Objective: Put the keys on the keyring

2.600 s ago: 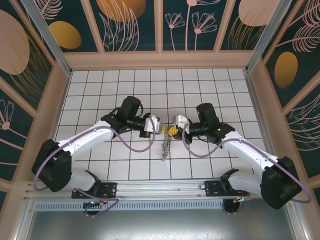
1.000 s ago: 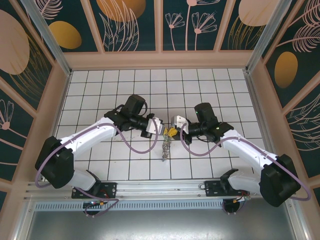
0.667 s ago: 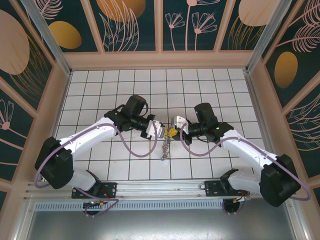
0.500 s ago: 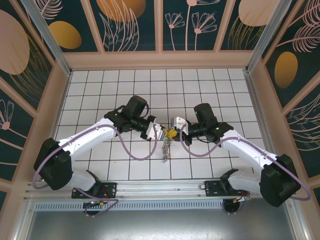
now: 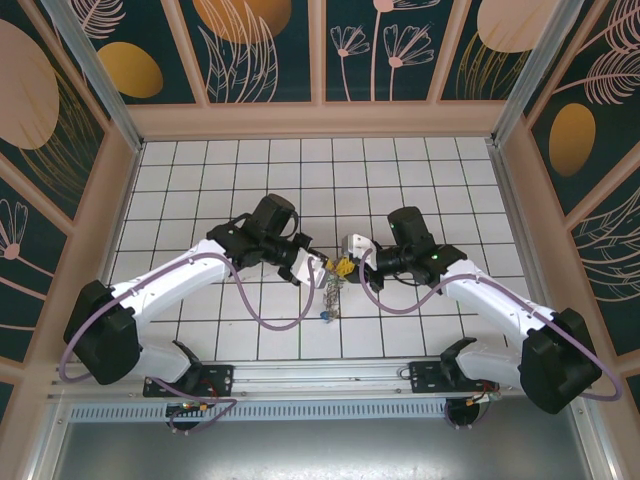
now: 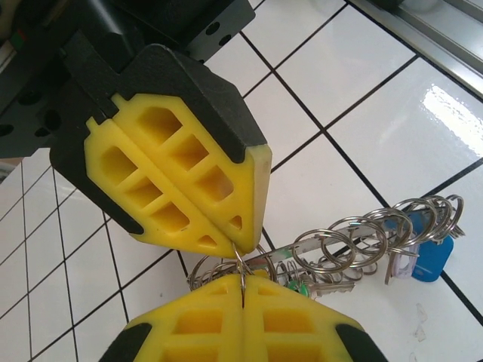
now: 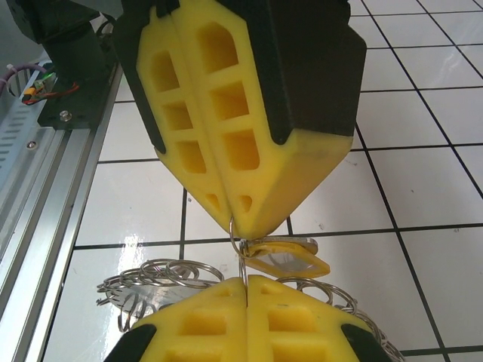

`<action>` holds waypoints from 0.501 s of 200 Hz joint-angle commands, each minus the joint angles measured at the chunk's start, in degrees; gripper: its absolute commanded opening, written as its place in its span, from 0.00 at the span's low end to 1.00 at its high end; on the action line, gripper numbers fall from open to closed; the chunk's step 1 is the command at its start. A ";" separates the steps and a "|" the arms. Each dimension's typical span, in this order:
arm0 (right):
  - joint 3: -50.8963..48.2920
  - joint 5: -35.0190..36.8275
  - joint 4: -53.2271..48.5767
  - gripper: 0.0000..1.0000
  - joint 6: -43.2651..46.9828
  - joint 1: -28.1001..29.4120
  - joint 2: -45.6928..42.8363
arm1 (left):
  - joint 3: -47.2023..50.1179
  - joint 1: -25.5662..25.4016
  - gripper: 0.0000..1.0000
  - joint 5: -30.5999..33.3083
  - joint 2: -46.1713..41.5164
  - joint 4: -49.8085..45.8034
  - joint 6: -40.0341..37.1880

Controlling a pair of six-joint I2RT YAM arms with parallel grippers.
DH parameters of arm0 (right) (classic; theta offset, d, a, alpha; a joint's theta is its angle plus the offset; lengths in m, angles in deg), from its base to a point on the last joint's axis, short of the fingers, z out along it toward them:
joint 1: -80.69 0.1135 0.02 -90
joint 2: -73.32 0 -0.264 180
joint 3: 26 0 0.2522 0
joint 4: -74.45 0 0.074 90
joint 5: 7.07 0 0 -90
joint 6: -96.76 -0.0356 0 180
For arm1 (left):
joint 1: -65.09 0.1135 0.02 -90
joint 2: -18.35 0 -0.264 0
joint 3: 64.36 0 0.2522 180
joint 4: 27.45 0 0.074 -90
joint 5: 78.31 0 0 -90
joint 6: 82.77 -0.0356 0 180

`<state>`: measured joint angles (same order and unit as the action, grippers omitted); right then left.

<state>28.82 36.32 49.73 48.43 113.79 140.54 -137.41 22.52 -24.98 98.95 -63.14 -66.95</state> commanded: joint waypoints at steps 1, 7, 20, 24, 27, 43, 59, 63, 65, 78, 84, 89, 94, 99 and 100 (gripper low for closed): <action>2.57 -1.40 1.64 0.00 1.40 -0.06 -1.31 | 0.53 -1.22 0.00 0.62 -1.64 -3.74 -2.65; 2.54 -1.43 1.64 0.00 1.47 -0.13 -1.34 | 0.56 -1.56 0.00 1.17 -1.56 -3.84 -3.00; 2.59 -1.36 1.59 0.00 1.48 -0.08 -1.38 | 0.83 -1.99 0.00 2.01 -1.35 -3.82 -3.17; 2.62 -1.39 1.58 0.00 1.48 -0.14 -1.32 | 0.91 -2.15 0.00 2.23 -1.34 -3.82 -3.17; 2.62 -1.42 1.61 0.00 1.53 -0.16 -1.38 | 0.97 -2.17 0.00 2.29 -1.32 -3.75 -3.14; 2.69 -1.32 1.39 0.00 1.62 -0.13 -1.47 | 1.43 -2.21 0.00 2.46 -1.37 -3.26 -3.16; 2.80 -1.32 1.14 0.00 1.77 -0.15 -1.53 | 1.80 -2.24 0.00 2.85 -1.79 -2.71 -3.19; 2.76 -1.37 1.05 0.00 1.83 -0.15 -1.61 | 1.88 -2.25 0.00 2.95 -1.89 -2.40 -3.26; 2.72 -1.38 1.04 0.00 1.83 -0.15 -1.60 | 1.96 -2.25 0.00 3.01 -1.99 -2.30 -3.26; 2.72 -1.61 0.99 0.00 1.84 -0.36 -1.73 | 2.14 -2.25 0.00 3.32 -2.52 -1.68 -3.30; 2.71 -1.69 1.03 0.00 1.84 -0.47 -1.66 | 2.11 -2.21 0.00 3.48 -2.69 -1.54 -3.35; 2.71 -1.69 1.03 0.00 1.84 -0.56 -1.68 | 2.03 -2.23 0.00 3.69 -2.83 -1.53 -3.46; 2.68 -1.73 1.07 0.00 1.84 -0.57 -1.81 | 1.93 -2.22 0.00 3.88 -2.86 -1.53 -3.60; 2.63 -1.68 1.06 0.00 1.92 -0.66 -1.81 | 1.94 -2.26 0.00 4.15 -2.94 -1.61 -3.67; 2.67 -1.71 1.05 0.00 1.96 -0.67 -1.82 | 1.96 -2.26 0.00 4.19 -2.97 -1.62 -3.68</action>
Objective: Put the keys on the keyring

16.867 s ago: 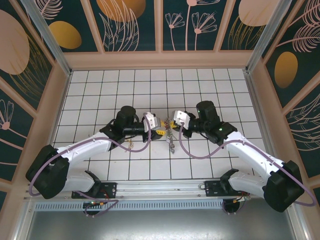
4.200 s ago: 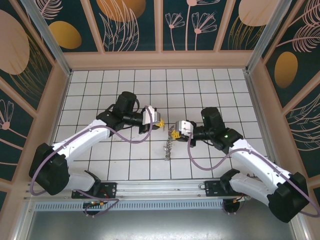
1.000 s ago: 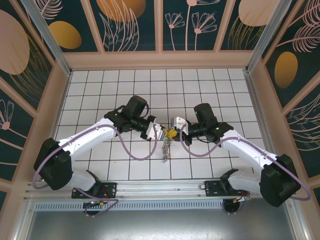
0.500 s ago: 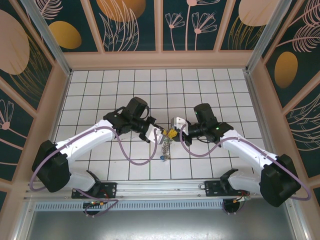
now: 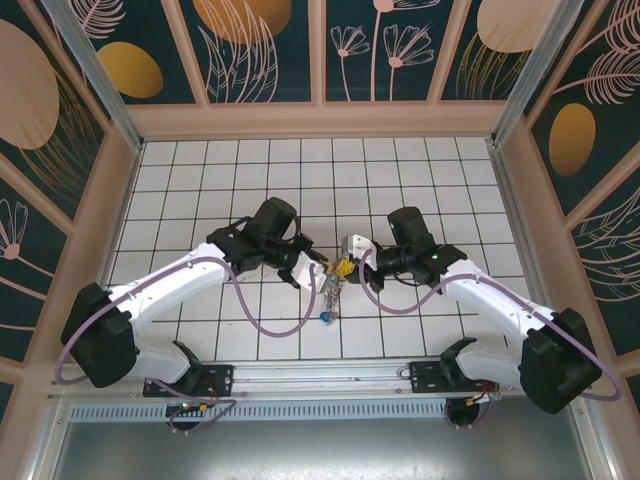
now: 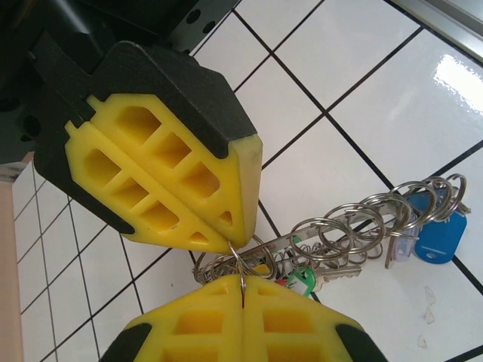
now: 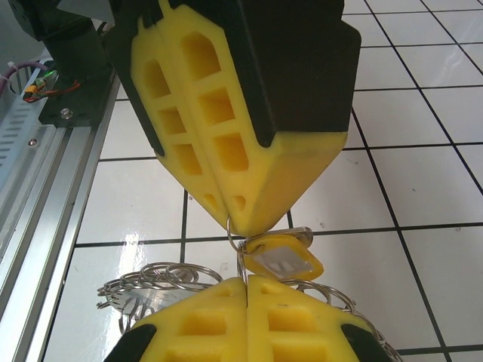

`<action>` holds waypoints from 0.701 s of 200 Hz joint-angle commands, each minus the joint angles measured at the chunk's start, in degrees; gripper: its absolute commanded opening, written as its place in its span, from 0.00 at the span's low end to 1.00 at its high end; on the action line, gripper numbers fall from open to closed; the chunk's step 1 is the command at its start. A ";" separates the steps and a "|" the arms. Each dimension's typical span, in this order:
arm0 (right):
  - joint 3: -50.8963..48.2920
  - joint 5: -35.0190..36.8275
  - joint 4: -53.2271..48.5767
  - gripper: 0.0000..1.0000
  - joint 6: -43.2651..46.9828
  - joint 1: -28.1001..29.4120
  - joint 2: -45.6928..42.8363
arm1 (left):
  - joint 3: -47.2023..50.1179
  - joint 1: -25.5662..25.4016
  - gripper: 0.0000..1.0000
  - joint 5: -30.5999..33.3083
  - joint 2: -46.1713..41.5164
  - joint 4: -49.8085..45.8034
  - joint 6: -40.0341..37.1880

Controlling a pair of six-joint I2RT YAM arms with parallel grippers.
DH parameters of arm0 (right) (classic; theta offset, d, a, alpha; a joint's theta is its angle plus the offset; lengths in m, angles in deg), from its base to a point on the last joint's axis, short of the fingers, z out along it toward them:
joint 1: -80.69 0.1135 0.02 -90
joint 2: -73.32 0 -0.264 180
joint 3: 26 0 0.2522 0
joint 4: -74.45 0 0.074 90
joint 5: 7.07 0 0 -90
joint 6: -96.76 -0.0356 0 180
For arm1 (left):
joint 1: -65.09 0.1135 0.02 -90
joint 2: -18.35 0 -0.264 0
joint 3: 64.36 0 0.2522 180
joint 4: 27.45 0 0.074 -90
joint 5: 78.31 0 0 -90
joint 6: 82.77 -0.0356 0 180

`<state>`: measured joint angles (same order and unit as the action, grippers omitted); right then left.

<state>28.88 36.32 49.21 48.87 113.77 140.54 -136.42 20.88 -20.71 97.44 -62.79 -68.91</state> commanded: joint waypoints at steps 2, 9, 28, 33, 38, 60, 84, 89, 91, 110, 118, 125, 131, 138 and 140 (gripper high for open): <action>2.57 -1.72 1.58 0.00 1.56 -0.65 -1.81 | 0.95 -0.62 0.00 0.01 -1.43 -2.04 -1.82; 2.52 -1.67 1.64 0.00 1.78 -0.74 -1.82 | 1.04 -0.54 0.00 0.23 -1.35 -2.27 -2.06; 2.58 -1.55 1.54 0.00 2.07 -0.74 -1.91 | 1.50 -0.61 0.00 0.50 -1.31 -2.32 -2.10; 2.56 -1.56 1.55 0.00 2.10 -0.74 -1.94 | 1.68 -0.62 0.00 0.33 -1.37 -2.16 -2.11; 2.56 -1.56 1.55 0.00 2.10 -0.74 -1.98 | 1.91 -0.54 0.00 0.19 -1.45 -1.95 -2.08; 1.95 -1.46 2.16 0.00 2.18 -0.74 -2.52 | 2.25 -0.61 0.00 -0.11 -1.62 -0.61 -1.34; 1.63 -1.26 2.24 0.00 2.23 -0.79 -2.78 | 4.84 -0.58 0.00 -0.02 -1.88 1.27 -0.39; 1.58 -1.22 2.25 0.00 2.27 -0.78 -2.87 | 5.07 -0.61 0.00 -0.16 -1.85 1.90 0.04; 1.59 -1.27 2.26 0.00 2.28 -0.81 -2.88 | 5.16 -0.60 0.00 -0.19 -1.90 2.16 0.29; 1.63 -1.23 1.62 0.00 2.68 -0.74 -2.72 | 5.99 -0.62 0.00 -0.79 -2.34 5.15 3.62; 1.68 -1.20 1.14 0.00 2.97 -0.66 -2.78 | 6.14 -0.62 0.00 -0.83 -2.62 6.24 5.09; 1.66 -1.03 0.73 0.00 3.38 -0.54 -2.88 | 6.10 -0.57 0.00 -0.44 -2.80 6.58 5.94; 1.68 -0.90 0.53 0.00 3.59 -0.40 -2.95 | 5.92 -0.57 0.00 0.14 -2.89 6.72 6.45; 1.60 -0.84 0.33 0.00 3.96 -0.25 -3.01 | 5.76 -0.55 0.00 0.85 -3.05 6.58 6.84; 1.53 -0.78 0.22 0.00 4.02 -0.18 -3.05 | 5.68 -0.54 0.00 1.00 -3.06 6.52 6.91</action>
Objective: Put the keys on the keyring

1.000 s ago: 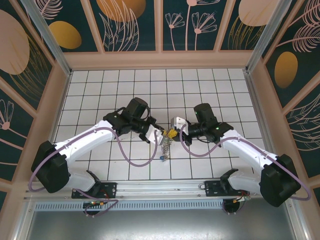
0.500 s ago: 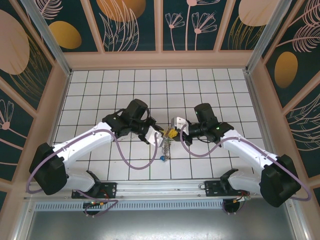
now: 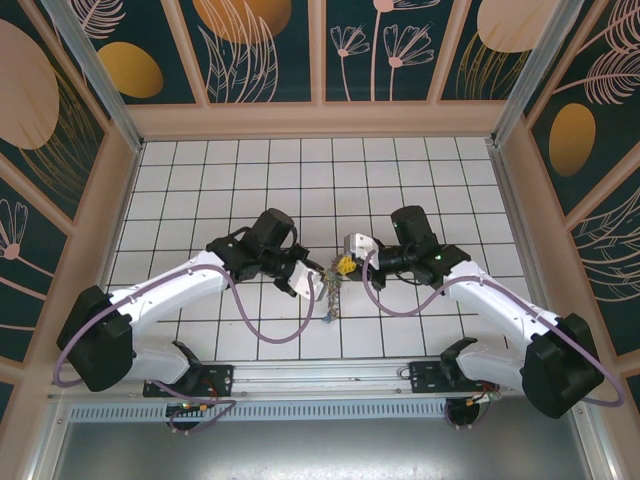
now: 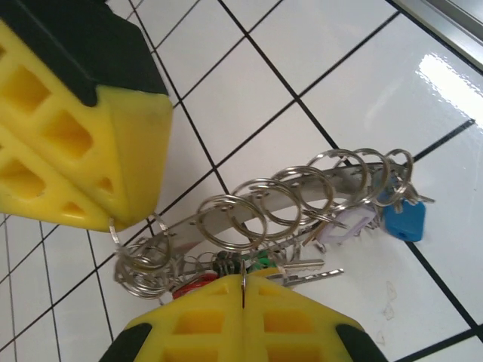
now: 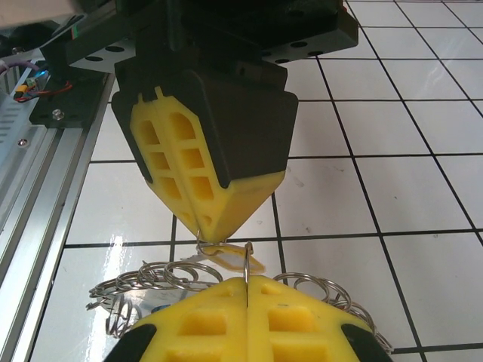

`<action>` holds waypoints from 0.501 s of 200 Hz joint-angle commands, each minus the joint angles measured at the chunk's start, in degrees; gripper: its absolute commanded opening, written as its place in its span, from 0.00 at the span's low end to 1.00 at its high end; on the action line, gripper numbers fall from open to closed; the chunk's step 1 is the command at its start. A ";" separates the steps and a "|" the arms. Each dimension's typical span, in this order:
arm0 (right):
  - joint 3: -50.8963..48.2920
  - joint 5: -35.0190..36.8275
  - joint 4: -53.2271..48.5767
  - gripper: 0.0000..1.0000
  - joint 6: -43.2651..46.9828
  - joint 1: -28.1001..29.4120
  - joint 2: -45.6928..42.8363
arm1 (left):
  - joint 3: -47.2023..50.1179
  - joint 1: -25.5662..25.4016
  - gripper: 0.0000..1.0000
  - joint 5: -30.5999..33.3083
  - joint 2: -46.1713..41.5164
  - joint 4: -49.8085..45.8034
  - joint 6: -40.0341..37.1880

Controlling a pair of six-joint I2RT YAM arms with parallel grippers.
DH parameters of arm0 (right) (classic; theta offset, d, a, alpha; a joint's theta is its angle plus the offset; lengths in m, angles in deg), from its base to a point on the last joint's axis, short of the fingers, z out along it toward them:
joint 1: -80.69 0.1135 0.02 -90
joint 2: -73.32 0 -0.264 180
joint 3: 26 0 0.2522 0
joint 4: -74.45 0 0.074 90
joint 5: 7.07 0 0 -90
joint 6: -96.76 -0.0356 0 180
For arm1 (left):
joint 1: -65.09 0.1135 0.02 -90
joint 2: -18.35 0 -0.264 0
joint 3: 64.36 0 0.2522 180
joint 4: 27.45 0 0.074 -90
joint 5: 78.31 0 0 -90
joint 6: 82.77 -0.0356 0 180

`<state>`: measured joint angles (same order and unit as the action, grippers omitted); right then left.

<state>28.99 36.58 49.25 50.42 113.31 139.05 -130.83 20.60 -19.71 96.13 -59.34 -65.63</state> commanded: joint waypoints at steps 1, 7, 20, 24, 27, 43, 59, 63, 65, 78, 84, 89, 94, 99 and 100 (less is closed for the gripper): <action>1.41 -1.04 0.14 0.00 2.52 0.31 -1.57 | 0.07 -0.29 0.00 0.10 -1.75 3.04 3.66; 1.22 -0.88 0.08 0.00 2.81 0.56 -1.62 | -0.15 -0.33 0.00 0.36 -1.96 2.93 3.76; 1.05 -0.86 -0.23 0.00 3.21 0.90 -1.71 | -0.53 -0.33 0.00 0.59 -2.26 2.85 4.17; 1.04 -0.93 -0.37 0.00 3.34 0.95 -1.80 | -0.78 -0.31 0.00 0.55 -2.36 2.88 4.28; 1.04 -0.94 -0.46 0.00 3.50 1.10 -1.76 | -0.93 -0.31 0.00 0.55 -2.34 2.81 4.43; 0.95 -1.00 -0.71 0.00 3.90 1.65 -1.76 | -1.83 -0.09 0.00 0.52 -2.13 2.67 5.10; 0.95 -0.95 -0.69 0.00 4.15 1.89 -1.86 | -2.51 -0.08 0.00 0.11 -1.61 2.66 5.12; 0.95 -0.86 -0.68 0.00 4.15 1.99 -1.82 | -2.61 -0.14 0.00 -0.17 -1.43 2.54 5.10; 0.95 -0.86 -0.68 0.00 4.16 2.00 -1.83 | -2.65 -0.09 0.00 -0.25 -1.32 2.45 5.10; 0.95 -0.59 -0.52 0.00 4.26 2.26 -1.82 | -2.66 -0.13 0.00 -0.80 -0.72 2.31 5.19; 0.91 -0.57 -0.51 0.00 4.29 2.23 -1.79 | -2.66 -0.13 0.00 -1.00 -0.53 2.35 5.12; 0.81 -0.43 -0.51 0.00 4.41 2.34 -1.75 | -2.64 -0.10 0.00 -1.23 -0.39 2.44 5.14; 0.94 -0.47 -0.51 0.00 4.39 2.36 -1.72 | -4.10 -0.12 0.00 -1.52 -0.27 2.44 5.13; 0.94 -0.35 -0.51 0.00 4.41 2.44 -1.74 | -4.45 -0.11 0.00 -1.87 -0.12 2.48 5.03; 0.95 -0.34 -0.51 0.00 4.41 2.44 -1.74 | -4.43 -0.09 0.00 -1.93 -0.06 2.48 5.11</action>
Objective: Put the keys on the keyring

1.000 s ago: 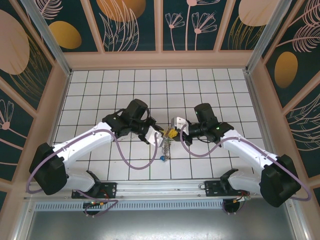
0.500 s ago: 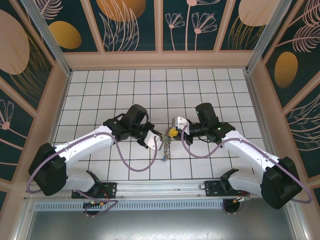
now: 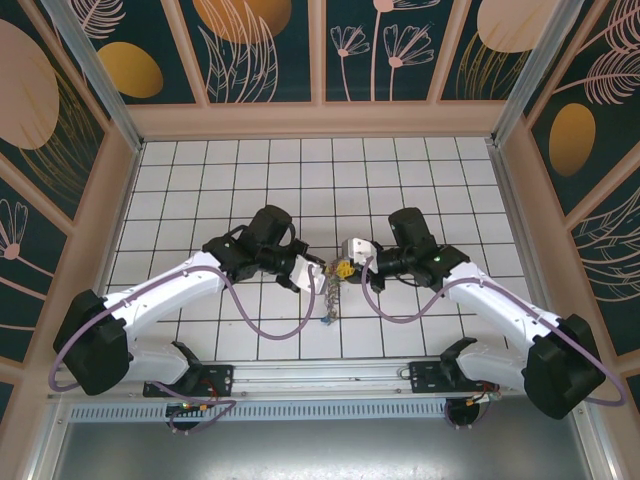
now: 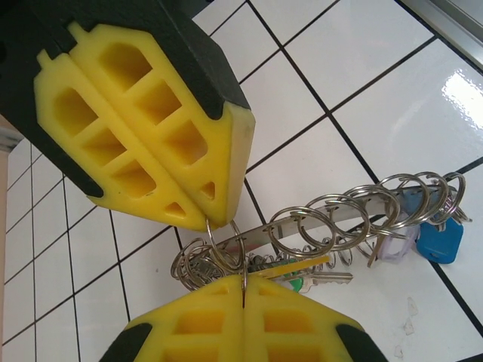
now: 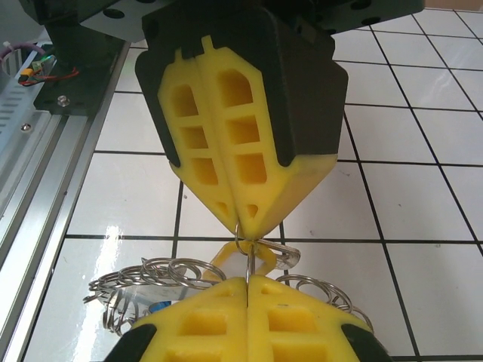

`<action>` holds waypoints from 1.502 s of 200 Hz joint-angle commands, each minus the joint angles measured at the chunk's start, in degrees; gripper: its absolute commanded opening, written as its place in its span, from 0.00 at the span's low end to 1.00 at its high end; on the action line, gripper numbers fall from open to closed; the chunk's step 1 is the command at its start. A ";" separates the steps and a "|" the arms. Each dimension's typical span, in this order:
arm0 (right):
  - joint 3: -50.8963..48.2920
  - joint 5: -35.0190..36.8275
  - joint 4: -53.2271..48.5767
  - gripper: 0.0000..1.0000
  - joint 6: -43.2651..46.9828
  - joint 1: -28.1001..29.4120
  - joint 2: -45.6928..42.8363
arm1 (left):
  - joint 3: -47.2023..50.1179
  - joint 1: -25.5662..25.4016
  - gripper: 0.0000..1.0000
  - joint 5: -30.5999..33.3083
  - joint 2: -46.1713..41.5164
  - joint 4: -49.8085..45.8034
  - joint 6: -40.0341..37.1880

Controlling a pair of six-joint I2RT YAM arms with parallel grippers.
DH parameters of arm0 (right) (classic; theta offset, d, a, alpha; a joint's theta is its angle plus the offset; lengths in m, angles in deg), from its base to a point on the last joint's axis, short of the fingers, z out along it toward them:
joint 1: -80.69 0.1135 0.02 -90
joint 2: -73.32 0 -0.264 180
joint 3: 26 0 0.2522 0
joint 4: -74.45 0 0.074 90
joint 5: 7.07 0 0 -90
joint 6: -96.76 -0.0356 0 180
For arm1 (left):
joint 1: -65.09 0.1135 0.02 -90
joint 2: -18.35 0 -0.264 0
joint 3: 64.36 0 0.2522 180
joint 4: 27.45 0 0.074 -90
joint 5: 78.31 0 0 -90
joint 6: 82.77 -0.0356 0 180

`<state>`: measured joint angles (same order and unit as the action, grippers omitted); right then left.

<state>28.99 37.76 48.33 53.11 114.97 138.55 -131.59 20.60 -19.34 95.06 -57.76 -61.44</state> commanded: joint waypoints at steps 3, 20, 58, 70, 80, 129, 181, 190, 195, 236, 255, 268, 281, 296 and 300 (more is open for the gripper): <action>0.92 -1.52 0.48 0.00 1.68 0.76 -1.17 | -3.86 -0.14 0.00 -2.63 1.05 0.85 0.87; 0.97 -1.47 0.41 0.00 1.65 0.85 -1.06 | -4.26 -0.08 0.00 -3.73 1.61 0.44 0.88; 0.54 -1.34 0.22 0.00 1.87 0.87 -1.60 | -4.06 0.32 0.00 -0.73 1.25 -0.78 0.03; 0.23 -1.34 0.54 0.00 1.74 0.87 -1.77 | -3.83 0.45 0.00 -0.84 0.94 -0.83 0.11; 0.06 -1.28 0.76 0.00 1.55 0.87 -1.89 | -3.73 0.46 0.00 -0.72 0.85 -1.23 -0.15; -0.40 -0.45 0.47 0.00 2.06 0.87 -2.30 | -3.66 1.70 0.00 2.95 -0.46 -2.30 -0.97; -0.64 0.18 1.41 0.00 1.83 0.91 -2.31 | -2.87 3.35 0.00 2.13 -1.31 -2.38 0.86; -0.55 0.28 1.59 0.00 1.73 0.87 -2.06 | -2.56 3.35 0.00 2.26 -0.69 -2.48 1.92; -0.41 0.31 1.70 0.00 1.63 0.93 -2.05 | -2.58 3.51 0.00 2.49 -0.40 -2.47 2.30; -0.15 0.43 1.19 0.00 1.47 0.93 -2.14 | 4.06 5.28 0.00 5.90 2.40 -0.94 6.62; -0.30 0.68 0.76 0.00 1.59 0.87 -2.40 | 5.75 5.79 0.00 8.35 4.15 -0.72 8.14; -0.45 0.53 0.76 0.00 1.49 0.81 -2.44 | 6.25 5.88 0.00 9.35 5.31 -0.03 9.89; -0.54 0.56 0.76 0.00 1.49 0.89 -2.49 | 6.39 5.88 0.00 10.77 6.31 0.78 11.79; -0.58 0.68 0.74 0.00 1.46 0.87 -2.48 | 5.37 5.97 0.01 11.62 7.58 -0.42 12.60; -0.61 0.76 0.76 0.00 1.44 0.87 -2.48 | 4.94 5.96 0.01 11.89 7.93 -0.82 12.75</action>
<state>28.84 39.60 48.18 53.42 115.47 137.52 -125.56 26.19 -9.83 101.33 -58.44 -52.26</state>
